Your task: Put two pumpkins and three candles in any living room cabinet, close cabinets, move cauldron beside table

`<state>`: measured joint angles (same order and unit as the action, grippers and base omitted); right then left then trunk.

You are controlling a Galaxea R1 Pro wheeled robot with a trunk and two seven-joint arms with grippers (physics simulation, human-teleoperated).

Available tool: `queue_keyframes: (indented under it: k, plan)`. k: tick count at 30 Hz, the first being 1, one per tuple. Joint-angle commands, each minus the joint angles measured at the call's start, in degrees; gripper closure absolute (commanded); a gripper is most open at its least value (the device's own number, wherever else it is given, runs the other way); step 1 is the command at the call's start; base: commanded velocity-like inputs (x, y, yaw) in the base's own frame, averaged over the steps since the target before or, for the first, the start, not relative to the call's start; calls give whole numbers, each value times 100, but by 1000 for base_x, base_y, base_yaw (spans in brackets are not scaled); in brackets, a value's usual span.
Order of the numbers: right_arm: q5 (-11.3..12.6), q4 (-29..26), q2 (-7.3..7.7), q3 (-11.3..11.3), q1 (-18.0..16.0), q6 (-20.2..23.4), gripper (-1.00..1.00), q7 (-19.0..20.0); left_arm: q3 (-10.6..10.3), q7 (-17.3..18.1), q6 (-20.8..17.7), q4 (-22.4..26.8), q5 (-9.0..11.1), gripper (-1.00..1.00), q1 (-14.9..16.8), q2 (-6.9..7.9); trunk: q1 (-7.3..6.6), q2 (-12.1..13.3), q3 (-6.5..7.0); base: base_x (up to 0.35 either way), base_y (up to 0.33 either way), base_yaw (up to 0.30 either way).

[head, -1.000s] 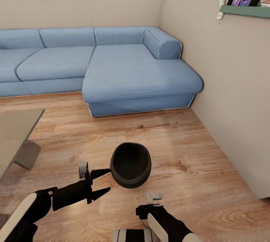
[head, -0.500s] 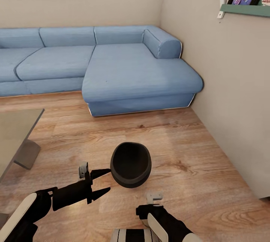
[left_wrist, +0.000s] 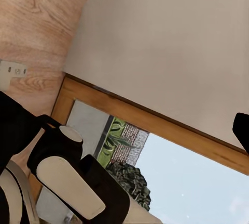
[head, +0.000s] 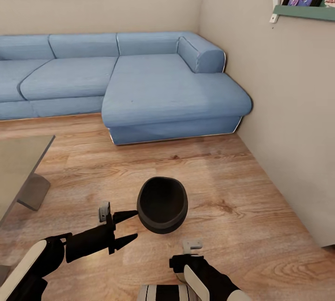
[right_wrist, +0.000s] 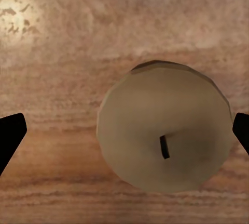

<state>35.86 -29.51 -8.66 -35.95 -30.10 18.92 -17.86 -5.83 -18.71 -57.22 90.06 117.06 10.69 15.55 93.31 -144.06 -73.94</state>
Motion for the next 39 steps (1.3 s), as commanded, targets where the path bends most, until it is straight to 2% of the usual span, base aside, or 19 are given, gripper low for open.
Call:
queue_keyframes:
  k: [1,23,39]
  plan:
    - [52,-10,8,-38,-5,15,-100,-48,-11,-54,0,3,61,-100,3,4,-1,-2,-4,0,0,0]
    - [35,59,10,-30,-5,12,-100,-129,-29,-54,0,3,56,-100,3,6,-1,-2,-4,0,0,0]
    - [41,77,145,-26,-5,6,-100,-139,-29,-54,0,3,57,-100,3,9,-1,-2,-4,0,0,0]
